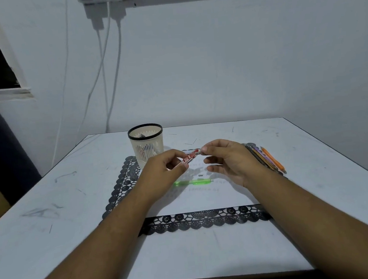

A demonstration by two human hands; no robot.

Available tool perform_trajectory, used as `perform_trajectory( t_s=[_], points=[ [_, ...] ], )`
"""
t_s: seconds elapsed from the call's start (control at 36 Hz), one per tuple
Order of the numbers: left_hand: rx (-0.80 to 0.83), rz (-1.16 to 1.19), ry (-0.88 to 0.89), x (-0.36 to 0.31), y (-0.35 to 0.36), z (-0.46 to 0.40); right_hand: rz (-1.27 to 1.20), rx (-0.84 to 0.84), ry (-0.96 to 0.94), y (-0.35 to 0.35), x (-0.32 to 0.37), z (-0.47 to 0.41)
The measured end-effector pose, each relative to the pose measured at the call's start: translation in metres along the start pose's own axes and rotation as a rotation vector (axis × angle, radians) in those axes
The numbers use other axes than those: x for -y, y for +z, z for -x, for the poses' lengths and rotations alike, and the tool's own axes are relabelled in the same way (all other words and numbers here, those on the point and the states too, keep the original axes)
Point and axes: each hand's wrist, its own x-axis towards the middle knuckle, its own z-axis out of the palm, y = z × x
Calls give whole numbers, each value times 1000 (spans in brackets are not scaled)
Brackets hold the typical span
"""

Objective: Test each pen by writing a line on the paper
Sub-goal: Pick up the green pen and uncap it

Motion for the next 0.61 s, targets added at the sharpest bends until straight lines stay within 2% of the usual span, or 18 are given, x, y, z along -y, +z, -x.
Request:
perform_trajectory(
  t_s=[0.61],
  points=[
    [2,-38,-25,0,0,0,52,-28,-150,7,-4,-1]
  ],
)
